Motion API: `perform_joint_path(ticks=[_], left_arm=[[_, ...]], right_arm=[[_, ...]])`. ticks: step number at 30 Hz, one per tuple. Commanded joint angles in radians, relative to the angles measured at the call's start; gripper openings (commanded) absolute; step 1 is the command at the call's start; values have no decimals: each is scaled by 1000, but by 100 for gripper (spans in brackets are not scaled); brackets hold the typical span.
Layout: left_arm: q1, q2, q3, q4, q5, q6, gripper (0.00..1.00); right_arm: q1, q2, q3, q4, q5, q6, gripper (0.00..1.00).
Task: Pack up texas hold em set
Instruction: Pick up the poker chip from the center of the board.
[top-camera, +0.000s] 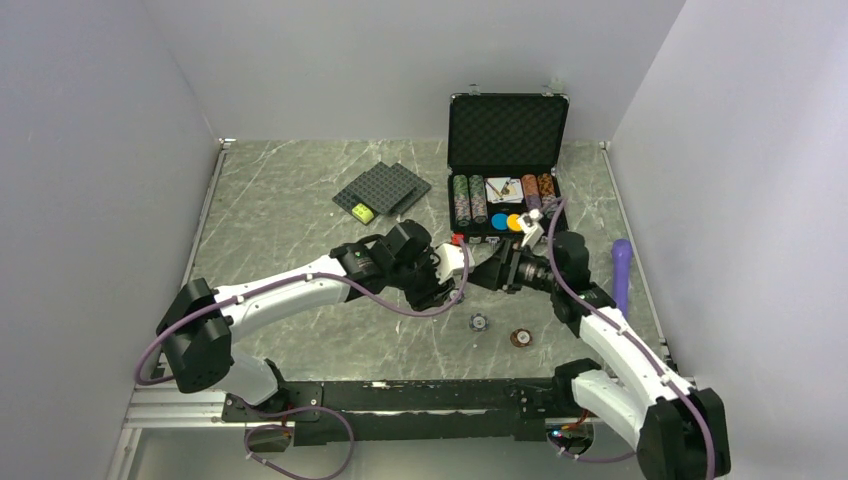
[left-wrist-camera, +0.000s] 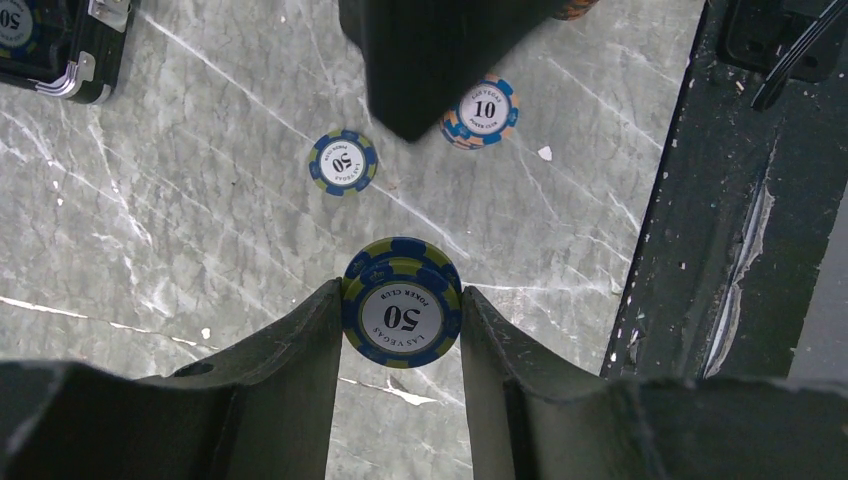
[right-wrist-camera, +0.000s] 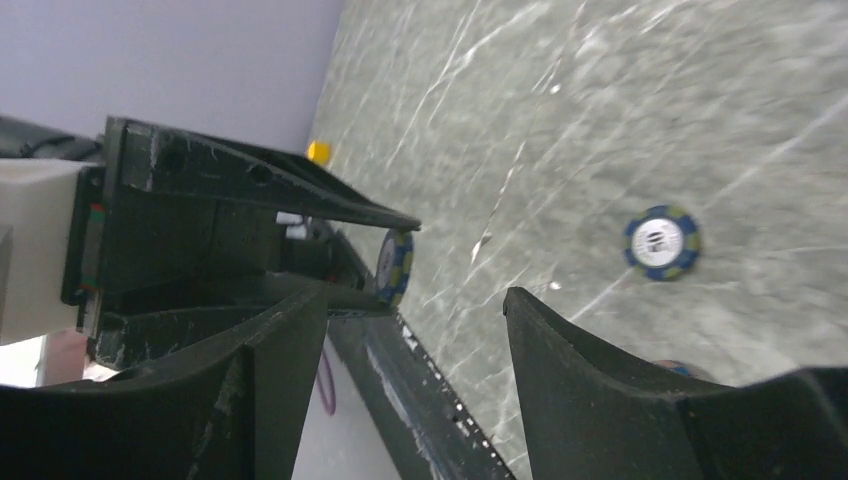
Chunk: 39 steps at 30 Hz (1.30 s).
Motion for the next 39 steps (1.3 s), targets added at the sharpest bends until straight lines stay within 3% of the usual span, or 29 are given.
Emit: perform_joint_path(ticks=[1,13,25,27,32,36,37,39], left_arm=[[-13,-44,-6,49,43,27,0],[-29,-45,-9,53,31,33,0],[-40,-50,-16,57,21,35,0],[-41,-49,-14,55,20,35,0],[-45,-46,-8,47,15,23,0],[-45,-52,2,36,-19,12,1],[-44,-55,2,32,-23,11,11],[-45,-64,4,30,-27,5,45]], right_arm=[[99,59,28,92,-12,46,69],[190,166,47,148,-6,52,64],[261,264,72,207,-46,44,45],[267,271,72,232,-57,53,36],[278,293,75,278,-88,55,0],[277,287,81,261,-75,25,0],[278,280,86,244,-63,5,0],[273,258,108,180,-24,-47,0]])
